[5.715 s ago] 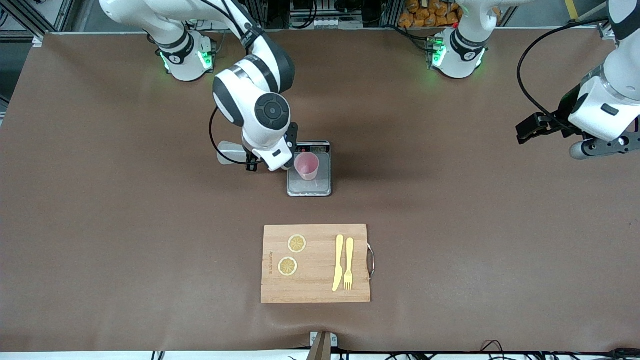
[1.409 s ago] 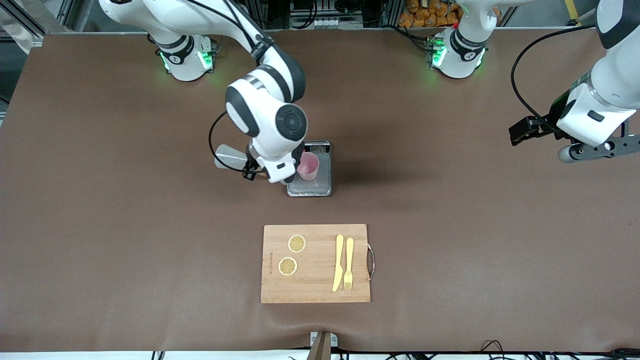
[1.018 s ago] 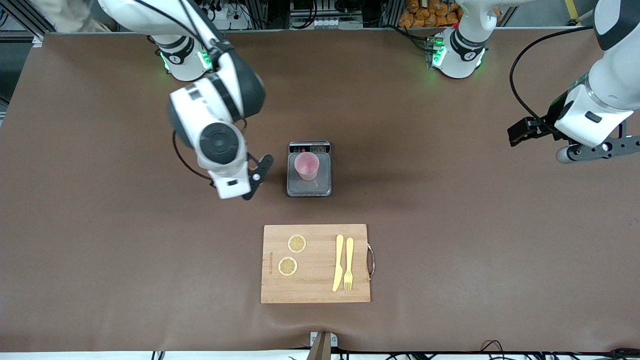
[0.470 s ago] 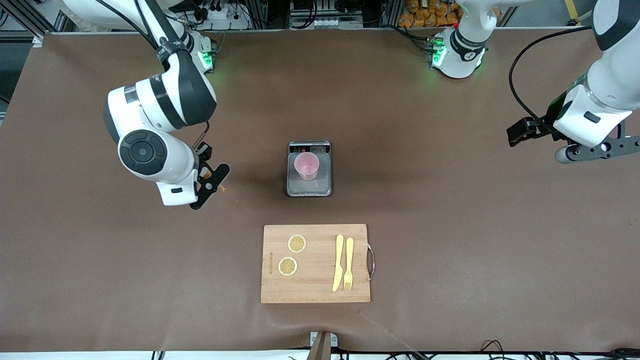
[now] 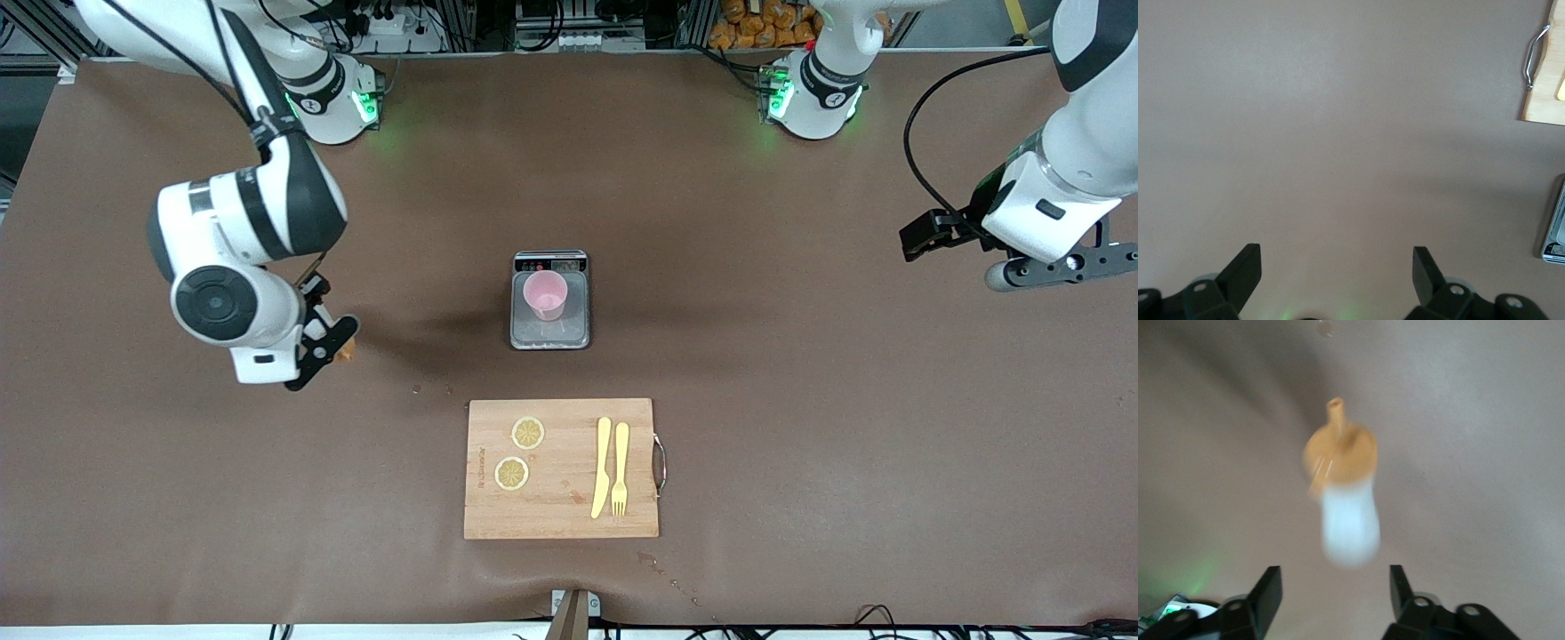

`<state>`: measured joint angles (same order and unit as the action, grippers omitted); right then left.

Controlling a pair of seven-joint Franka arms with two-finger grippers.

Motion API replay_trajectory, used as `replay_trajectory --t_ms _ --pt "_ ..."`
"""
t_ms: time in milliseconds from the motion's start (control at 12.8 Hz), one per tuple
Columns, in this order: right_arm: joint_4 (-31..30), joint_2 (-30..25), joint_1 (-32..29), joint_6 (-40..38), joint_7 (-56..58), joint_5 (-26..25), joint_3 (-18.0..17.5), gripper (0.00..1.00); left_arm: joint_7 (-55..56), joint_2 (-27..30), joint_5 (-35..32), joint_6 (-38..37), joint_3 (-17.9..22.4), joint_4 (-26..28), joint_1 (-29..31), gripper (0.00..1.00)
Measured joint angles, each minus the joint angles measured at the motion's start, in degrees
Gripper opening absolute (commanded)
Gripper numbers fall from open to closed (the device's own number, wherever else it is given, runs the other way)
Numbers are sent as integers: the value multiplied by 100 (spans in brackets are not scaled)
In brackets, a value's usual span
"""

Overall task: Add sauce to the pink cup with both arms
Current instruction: 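Move the bottle away from the cup and turn it upright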

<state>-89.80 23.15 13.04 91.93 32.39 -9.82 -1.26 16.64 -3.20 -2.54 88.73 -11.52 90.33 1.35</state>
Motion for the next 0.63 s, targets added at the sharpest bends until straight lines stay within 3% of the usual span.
replay_trajectory --t_ms 78,157,235,391,626 --pt "-63 -2 -125 110 29 -2 1 84 0 0 0 3 -1 0 -1 100" --pt "-125 -3 -228 238 61 -3 2 84 0 0 0 6 -1 0 -1 100" --pt "-186 -4 -300 356 73 -3 2 86 0 0 0 7 -1 0 -1 100" --pt "-295 -4 -341 531 79 -3 -1 100 0 0 0 10 -1 0 -1 100" --pt "-353 -4 -340 777 79 -2 -36 100 0 0 0 10 -1 4 -1 100"
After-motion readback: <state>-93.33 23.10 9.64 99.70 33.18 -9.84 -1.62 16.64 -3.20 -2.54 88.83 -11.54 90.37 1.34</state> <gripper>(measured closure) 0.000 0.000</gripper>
